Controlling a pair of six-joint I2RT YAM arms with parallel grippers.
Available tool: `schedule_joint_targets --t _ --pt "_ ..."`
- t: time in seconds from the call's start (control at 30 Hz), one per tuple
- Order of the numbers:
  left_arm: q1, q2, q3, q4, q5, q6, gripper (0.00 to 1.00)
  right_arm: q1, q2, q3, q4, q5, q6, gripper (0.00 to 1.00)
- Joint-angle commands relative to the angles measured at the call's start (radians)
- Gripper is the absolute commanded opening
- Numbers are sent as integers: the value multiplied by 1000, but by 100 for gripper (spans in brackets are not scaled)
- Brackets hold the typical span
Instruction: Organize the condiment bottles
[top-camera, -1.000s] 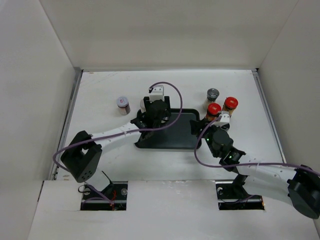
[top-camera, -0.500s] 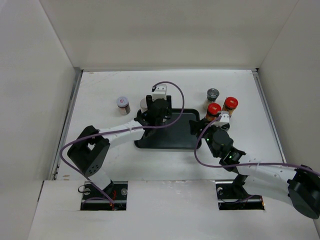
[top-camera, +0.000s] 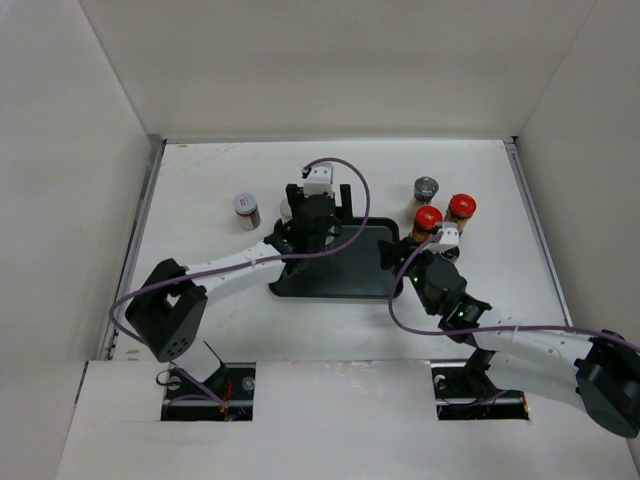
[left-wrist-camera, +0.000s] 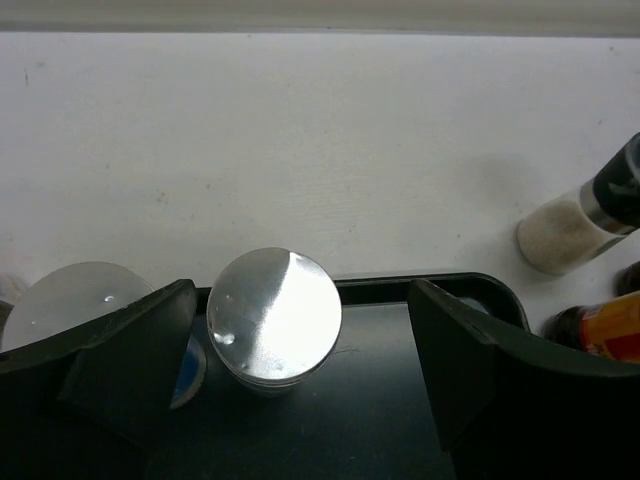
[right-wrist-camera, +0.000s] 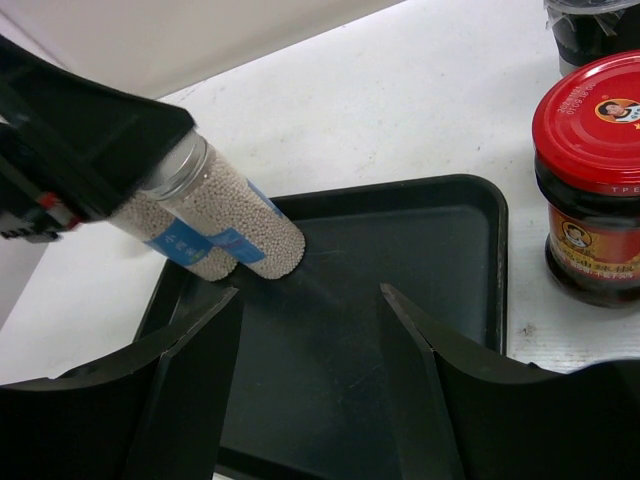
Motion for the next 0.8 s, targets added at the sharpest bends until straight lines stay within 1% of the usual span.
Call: schedule_joint_targets --t 0.0,0.1,0.2,0.27,0.33,0.4,0.5,0.53,0.63,0.77 --pt "-12 -136 31 87 -15 18 87 -3 -10 8 35 -4 8 63" --pt "3 -220 -4 113 -27 18 85 -5 -4 8 35 -15 15 59" --pt "112 -323 -71 84 -22 -17 83 -5 -4 14 34 -12 3 56" --pt "208 -371 -89 -3 -16 -70 82 -5 1 14 34 -16 8 56" --pt "288 -375 -82 -118 -15 -111 82 -5 2 14 34 -19 11 57" --pt "356 -342 -76 -185 14 -128 83 -3 1 16 32 -12 5 59" --pt "436 -239 -46 -241 74 -136 87 -3 15 16 32 -18 12 62" --pt "449 -205 -33 -258 80 -137 88 -3 18 17 32 -21 14 62" --pt "473 -118 -10 -256 94 -143 90 1 18 23 32 -13 3 65" --pt "483 -35 23 -253 93 -145 89 1 36 26 32 -24 8 66"
